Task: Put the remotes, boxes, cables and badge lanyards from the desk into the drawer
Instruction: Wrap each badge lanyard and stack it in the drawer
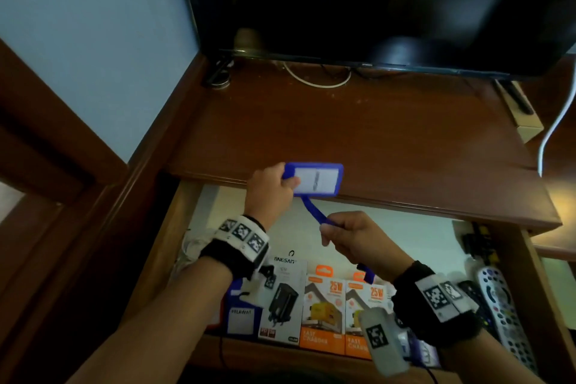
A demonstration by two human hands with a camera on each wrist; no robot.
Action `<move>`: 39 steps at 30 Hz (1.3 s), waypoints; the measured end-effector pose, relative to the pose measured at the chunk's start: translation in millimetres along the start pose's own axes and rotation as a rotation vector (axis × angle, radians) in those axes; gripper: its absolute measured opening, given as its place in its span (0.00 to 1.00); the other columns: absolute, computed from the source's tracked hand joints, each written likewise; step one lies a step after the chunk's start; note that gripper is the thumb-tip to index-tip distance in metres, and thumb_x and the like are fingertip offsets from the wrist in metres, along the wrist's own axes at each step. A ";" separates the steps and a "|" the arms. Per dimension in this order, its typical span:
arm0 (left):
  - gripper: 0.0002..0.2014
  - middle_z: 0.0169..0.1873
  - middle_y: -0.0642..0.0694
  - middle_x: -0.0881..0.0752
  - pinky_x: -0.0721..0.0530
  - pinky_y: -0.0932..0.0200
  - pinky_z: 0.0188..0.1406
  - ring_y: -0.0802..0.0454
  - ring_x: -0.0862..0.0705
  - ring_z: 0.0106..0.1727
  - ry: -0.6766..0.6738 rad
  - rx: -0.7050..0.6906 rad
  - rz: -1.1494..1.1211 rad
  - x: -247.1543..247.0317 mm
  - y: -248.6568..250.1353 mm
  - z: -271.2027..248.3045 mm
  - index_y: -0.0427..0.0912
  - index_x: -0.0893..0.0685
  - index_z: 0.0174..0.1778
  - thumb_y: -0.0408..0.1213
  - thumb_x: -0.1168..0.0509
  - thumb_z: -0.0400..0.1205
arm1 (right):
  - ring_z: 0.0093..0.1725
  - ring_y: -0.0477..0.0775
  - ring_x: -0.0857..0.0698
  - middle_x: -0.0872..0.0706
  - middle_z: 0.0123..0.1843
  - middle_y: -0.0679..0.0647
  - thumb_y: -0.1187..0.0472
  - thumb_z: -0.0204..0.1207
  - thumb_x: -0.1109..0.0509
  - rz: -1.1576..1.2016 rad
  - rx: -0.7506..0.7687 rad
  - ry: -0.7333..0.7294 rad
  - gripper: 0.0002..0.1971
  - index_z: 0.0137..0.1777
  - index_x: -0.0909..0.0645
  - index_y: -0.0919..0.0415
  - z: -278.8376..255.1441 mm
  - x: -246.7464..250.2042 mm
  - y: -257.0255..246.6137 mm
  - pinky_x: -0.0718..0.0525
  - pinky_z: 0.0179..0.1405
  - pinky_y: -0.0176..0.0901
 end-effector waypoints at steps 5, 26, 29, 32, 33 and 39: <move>0.08 0.44 0.44 0.12 0.23 0.55 0.43 0.45 0.16 0.47 -0.323 -0.204 0.201 -39.3 3.8 -32.8 0.43 0.17 0.52 0.42 0.35 0.83 | 0.19 0.46 0.42 0.37 0.19 0.48 0.66 0.84 0.40 0.067 0.036 0.054 0.14 0.43 0.19 0.76 -8.0 24.8 -10.1 0.43 0.20 0.38; 0.11 0.47 0.48 0.11 0.14 0.60 0.46 0.55 0.12 0.47 -0.079 0.298 -1.147 -17.8 3.3 -39.1 0.39 0.19 0.59 0.30 0.43 0.85 | 0.17 0.45 0.44 0.41 0.19 0.49 0.61 0.87 0.44 0.482 -0.113 0.081 0.22 0.27 0.30 0.59 32.3 -23.9 64.0 0.47 0.19 0.36; 0.08 0.48 0.47 0.11 0.17 0.59 0.46 0.53 0.13 0.49 0.109 0.364 -1.101 -8.7 -19.3 -35.9 0.46 0.17 0.52 0.32 0.40 0.85 | 0.17 0.47 0.44 0.39 0.18 0.49 0.61 0.86 0.43 0.414 -0.106 0.037 0.21 0.28 0.29 0.60 33.8 -39.0 56.4 0.47 0.19 0.38; 0.07 0.48 0.45 0.11 0.18 0.55 0.48 0.49 0.14 0.50 0.245 0.441 -0.986 -4.3 -43.1 -35.5 0.50 0.15 0.48 0.36 0.37 0.85 | 0.16 0.47 0.42 0.38 0.18 0.50 0.60 0.86 0.42 0.350 -0.113 -0.001 0.21 0.29 0.27 0.61 32.1 -47.2 53.3 0.43 0.16 0.36; 0.07 0.48 0.46 0.12 0.19 0.56 0.47 0.49 0.14 0.49 0.269 0.447 -0.953 -4.0 -47.3 -37.8 0.51 0.15 0.47 0.36 0.37 0.84 | 0.15 0.47 0.42 0.37 0.18 0.50 0.60 0.86 0.41 0.340 -0.116 -0.018 0.21 0.28 0.27 0.61 31.0 -49.3 52.8 0.42 0.16 0.36; 0.06 0.44 0.49 0.12 0.18 0.58 0.44 0.52 0.13 0.48 0.310 0.391 -0.735 -2.2 -56.0 -52.8 0.51 0.17 0.44 0.36 0.35 0.83 | 0.19 0.49 0.39 0.34 0.19 0.50 0.55 0.86 0.40 0.110 -0.107 -0.205 0.20 0.31 0.25 0.58 21.7 -51.1 45.7 0.41 0.20 0.40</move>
Point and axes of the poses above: each hand's wrist, its own z-axis towards the middle knuckle, its own x-axis out of the back of the hand, y = z × x, the point moved 5 cm from there along z, towards the middle knuckle
